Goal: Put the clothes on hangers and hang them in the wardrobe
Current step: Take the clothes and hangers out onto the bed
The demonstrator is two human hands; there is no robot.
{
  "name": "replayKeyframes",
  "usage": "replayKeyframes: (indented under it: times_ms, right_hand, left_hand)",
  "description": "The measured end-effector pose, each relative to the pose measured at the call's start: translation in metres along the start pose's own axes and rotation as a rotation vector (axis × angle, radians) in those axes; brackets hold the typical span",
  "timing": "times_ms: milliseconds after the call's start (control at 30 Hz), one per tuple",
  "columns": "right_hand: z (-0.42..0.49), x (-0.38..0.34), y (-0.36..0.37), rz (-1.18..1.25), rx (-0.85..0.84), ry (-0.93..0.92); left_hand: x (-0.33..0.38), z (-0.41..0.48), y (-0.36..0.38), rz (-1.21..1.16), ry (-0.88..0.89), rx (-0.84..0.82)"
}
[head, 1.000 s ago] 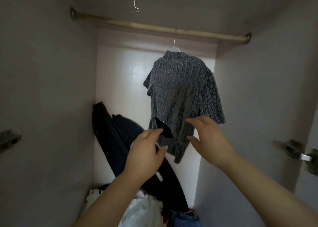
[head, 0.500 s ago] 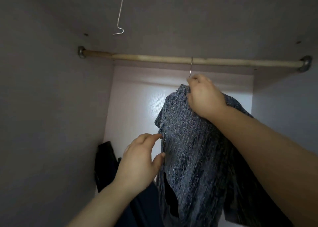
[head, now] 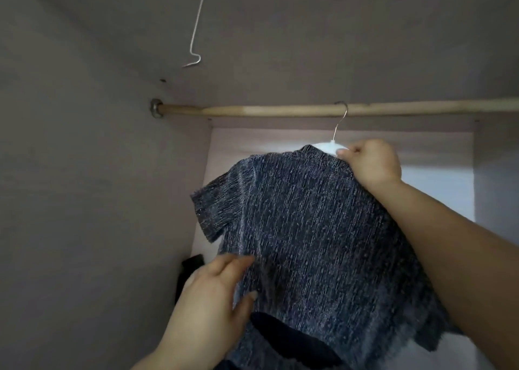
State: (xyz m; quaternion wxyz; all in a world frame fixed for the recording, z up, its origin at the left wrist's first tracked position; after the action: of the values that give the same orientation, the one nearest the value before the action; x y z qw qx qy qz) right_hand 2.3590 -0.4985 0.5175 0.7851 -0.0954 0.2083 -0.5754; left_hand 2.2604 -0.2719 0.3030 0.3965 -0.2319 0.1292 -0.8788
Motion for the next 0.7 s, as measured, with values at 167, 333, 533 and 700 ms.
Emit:
replayKeyframes:
  times_ms: [167, 333, 533, 700]
  right_hand:
    - [0.005, -0.026, -0.011, 0.175, 0.13, -0.026]
    - [-0.038, -0.067, 0.007, 0.352, 0.0, -0.161]
    - [-0.16, -0.116, 0.046, 0.5, -0.234, -0.334]
    - [-0.262, -0.144, 0.066, 0.68, -0.43, -0.389]
  left_hand:
    - [-0.001, 0.002, -0.027, 0.028, 0.017, 0.072]
    - [0.001, -0.004, -0.061, 0.081, 0.049, 0.215]
    - [-0.017, -0.044, -0.099, 0.198, -0.053, 0.333]
    - [-0.045, -0.123, -0.115, 0.305, -0.277, 0.29]
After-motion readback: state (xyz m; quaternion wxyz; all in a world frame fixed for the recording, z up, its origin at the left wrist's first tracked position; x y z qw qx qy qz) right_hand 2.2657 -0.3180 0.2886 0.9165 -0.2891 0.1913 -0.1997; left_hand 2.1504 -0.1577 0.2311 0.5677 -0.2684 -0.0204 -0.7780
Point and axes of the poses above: each hand's wrist, its own z-axis towards the middle knuckle, its own y-axis out of the palm, x = y × z, the point moved 4 cm from there along z, towards the middle knuckle, and after that the axes turned 13 degrees about -z, right-handed, at the moved point
